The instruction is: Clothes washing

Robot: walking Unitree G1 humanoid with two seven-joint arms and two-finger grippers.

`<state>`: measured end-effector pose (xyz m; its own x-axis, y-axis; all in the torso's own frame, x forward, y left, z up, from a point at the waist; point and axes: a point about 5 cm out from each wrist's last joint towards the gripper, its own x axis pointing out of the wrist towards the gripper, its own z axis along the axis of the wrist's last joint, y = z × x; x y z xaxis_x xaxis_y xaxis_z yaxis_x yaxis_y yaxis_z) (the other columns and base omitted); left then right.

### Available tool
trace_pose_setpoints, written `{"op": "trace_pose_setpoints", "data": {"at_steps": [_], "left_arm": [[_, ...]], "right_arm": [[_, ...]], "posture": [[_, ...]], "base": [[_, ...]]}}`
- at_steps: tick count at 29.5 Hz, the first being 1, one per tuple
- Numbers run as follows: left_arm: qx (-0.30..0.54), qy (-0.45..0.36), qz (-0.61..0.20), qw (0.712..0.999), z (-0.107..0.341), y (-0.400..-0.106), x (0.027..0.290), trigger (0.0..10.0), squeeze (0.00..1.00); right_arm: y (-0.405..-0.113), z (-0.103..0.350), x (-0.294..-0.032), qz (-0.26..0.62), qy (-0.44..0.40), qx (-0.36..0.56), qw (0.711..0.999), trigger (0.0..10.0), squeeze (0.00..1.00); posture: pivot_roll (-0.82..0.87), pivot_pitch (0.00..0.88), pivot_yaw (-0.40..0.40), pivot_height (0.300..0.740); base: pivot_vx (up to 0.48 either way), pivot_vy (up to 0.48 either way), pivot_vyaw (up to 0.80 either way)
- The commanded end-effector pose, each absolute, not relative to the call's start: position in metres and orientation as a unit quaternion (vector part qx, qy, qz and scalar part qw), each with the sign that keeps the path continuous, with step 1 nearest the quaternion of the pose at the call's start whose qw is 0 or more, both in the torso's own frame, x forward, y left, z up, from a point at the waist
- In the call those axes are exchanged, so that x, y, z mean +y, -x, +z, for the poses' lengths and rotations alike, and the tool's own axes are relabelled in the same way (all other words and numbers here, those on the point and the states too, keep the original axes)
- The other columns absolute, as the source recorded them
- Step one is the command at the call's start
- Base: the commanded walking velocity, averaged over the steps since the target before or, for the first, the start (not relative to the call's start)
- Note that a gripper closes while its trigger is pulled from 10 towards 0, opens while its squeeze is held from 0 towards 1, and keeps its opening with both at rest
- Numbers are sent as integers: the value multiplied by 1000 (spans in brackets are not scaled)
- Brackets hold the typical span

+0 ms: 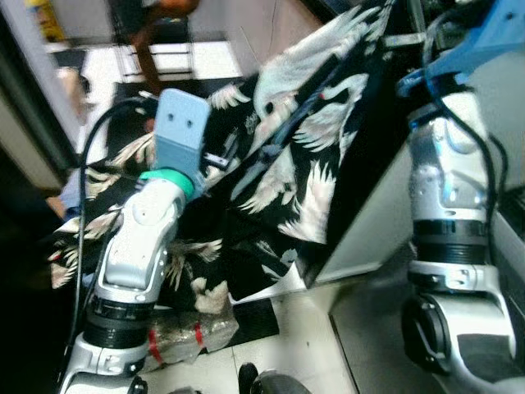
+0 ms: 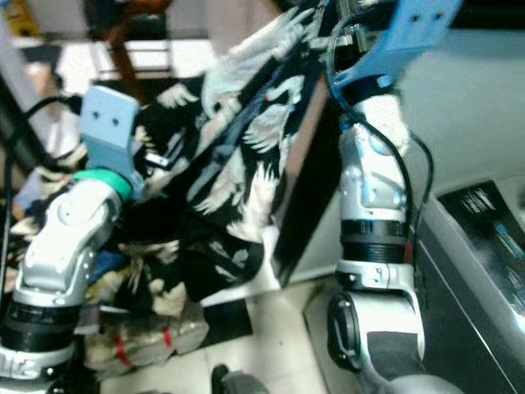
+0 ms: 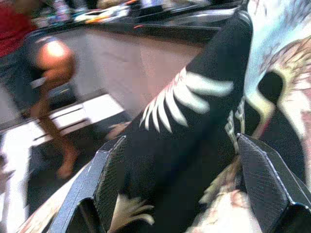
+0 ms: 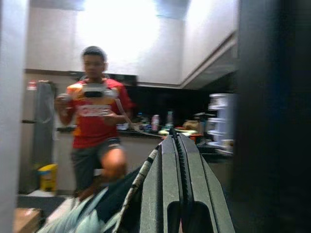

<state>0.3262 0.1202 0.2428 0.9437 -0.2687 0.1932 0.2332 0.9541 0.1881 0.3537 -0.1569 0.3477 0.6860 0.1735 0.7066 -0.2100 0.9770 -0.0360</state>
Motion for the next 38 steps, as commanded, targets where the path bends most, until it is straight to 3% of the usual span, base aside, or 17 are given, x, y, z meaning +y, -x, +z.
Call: {"op": "trace_pose_setpoints", "data": {"at_steps": [1, 23, 38], "left_arm": [[-102, -78, -135, 982, 240, -326, 118, 10000, 0], [-112, -83, -133, 981, 247, -325, 119, 10000, 0], [-105, -101, -134, 980, 239, -324, 119, 10000, 0]], "right_arm": [[-352, 350, -160, 98, -29, -389, 915, 10000, 0], [-350, 355, -152, 110, -44, -395, 911, 10000, 0], [-347, 344, -128, 159, -5, -387, 908, 10000, 0]], "posture": [[94, 0, -12, 740], [99, 0, -7, 740], [104, 6, -10, 740]], "base": [[0, 0, -800], [0, 0, -800], [0, 0, 47]]}}
